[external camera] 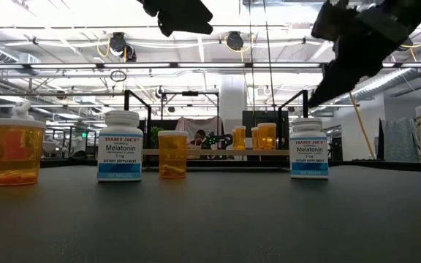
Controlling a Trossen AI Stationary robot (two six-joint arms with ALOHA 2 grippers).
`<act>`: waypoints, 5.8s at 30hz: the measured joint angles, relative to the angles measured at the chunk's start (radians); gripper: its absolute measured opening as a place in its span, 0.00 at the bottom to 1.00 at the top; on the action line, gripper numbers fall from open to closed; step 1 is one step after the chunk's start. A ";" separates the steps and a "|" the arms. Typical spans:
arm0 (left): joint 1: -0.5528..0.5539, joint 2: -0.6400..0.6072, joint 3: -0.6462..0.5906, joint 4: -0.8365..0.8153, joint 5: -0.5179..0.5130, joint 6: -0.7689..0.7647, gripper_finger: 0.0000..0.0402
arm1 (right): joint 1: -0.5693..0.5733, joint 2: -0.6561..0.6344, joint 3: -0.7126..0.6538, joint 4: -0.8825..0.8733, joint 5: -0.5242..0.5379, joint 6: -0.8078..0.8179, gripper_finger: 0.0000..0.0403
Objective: Pick and place medicine bottles onto shelf by color
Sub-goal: Put the right white pill bottle on the shelf
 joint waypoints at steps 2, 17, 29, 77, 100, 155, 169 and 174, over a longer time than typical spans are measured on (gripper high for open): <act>0.004 0.000 0.000 0.000 0.000 0.008 0.45 | 0.000 0.014 0.000 -0.026 0.000 0.008 0.70; 0.010 0.000 0.000 0.018 0.000 0.011 0.45 | 0.000 0.098 -0.067 0.097 -0.005 0.019 0.70; 0.006 0.000 0.000 0.055 0.000 0.011 0.45 | -0.062 0.206 -0.084 0.176 -0.062 -0.007 0.69; 0.002 0.340 0.001 0.274 0.003 0.017 0.76 | -0.066 0.204 -0.083 0.382 -0.129 -0.301 0.45; 0.028 0.479 0.002 0.492 0.000 0.042 0.65 | -0.066 0.204 -0.084 0.468 -0.130 -0.443 0.45; -0.015 0.337 0.002 0.625 0.003 -0.035 0.44 | -0.001 0.070 -0.083 0.623 -0.077 -0.408 0.83; -0.015 0.338 0.002 0.619 0.003 -0.034 0.44 | 0.000 0.071 -0.083 0.621 -0.076 -0.408 0.52; -0.015 0.338 0.001 0.617 0.003 -0.031 0.44 | 0.000 0.071 -0.083 0.620 -0.076 -0.407 0.44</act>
